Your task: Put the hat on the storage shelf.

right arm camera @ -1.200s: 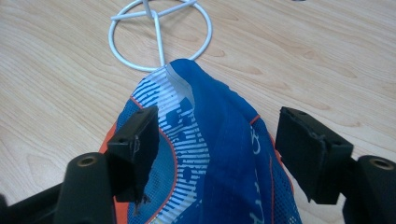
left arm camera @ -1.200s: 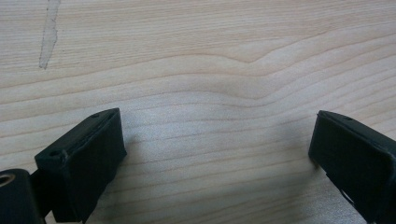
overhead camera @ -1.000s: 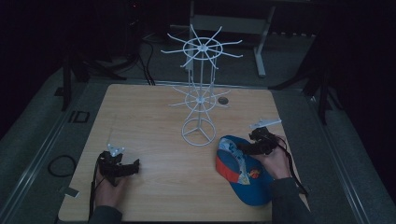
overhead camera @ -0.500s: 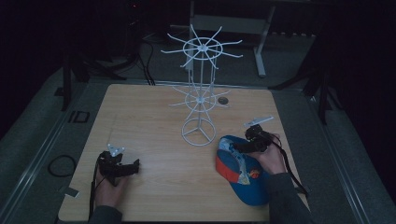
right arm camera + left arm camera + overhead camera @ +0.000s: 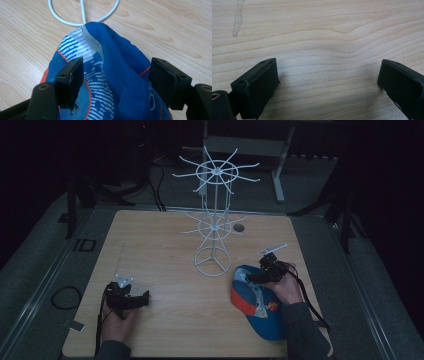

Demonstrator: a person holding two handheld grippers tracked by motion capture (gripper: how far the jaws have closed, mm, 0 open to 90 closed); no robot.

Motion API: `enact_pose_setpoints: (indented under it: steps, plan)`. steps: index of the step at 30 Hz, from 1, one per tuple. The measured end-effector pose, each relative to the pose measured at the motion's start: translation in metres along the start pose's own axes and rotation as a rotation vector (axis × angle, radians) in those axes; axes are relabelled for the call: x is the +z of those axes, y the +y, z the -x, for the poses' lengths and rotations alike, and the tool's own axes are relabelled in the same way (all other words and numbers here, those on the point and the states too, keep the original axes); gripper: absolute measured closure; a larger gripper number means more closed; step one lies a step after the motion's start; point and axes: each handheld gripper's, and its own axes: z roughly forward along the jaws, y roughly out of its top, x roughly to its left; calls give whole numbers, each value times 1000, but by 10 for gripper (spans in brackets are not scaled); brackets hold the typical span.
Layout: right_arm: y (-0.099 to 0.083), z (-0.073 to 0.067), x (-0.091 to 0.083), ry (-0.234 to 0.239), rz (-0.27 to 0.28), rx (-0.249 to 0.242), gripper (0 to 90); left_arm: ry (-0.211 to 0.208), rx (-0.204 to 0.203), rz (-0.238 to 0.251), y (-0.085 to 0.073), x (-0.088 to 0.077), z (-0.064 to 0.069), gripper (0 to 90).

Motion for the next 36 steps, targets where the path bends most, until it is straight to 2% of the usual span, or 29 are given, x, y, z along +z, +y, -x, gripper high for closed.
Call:
enact_pose_setpoints:
  steps: [8,12,17,19,20,22,24,28,36]
  plan:
    - [0,-1,8,6,-42,-6,288,0,-1,1,0,0,0,39]
    - [0,-1,11,5,-66,-6,338,0,-1,1,0,0,0,39]
    - [0,-2,16,4,-95,-11,512,0,-1,1,0,0,0,39]
    - [-1,-2,16,3,-97,-13,512,0,-1,1,0,0,0,39]
    - [-1,-2,17,11,-104,-12,695,0,0,0,0,0,0,39]
    - [-1,-2,16,22,-106,-19,795,0,-1,1,0,0,0,39]
    - [-1,-3,15,33,-101,-26,855,0,-1,1,0,0,0,39]
    - [-2,-5,10,47,-90,-50,884,0,0,0,0,0,0,39]
    - [-2,-6,1,73,-66,-60,887,0,-1,1,0,0,0,39]
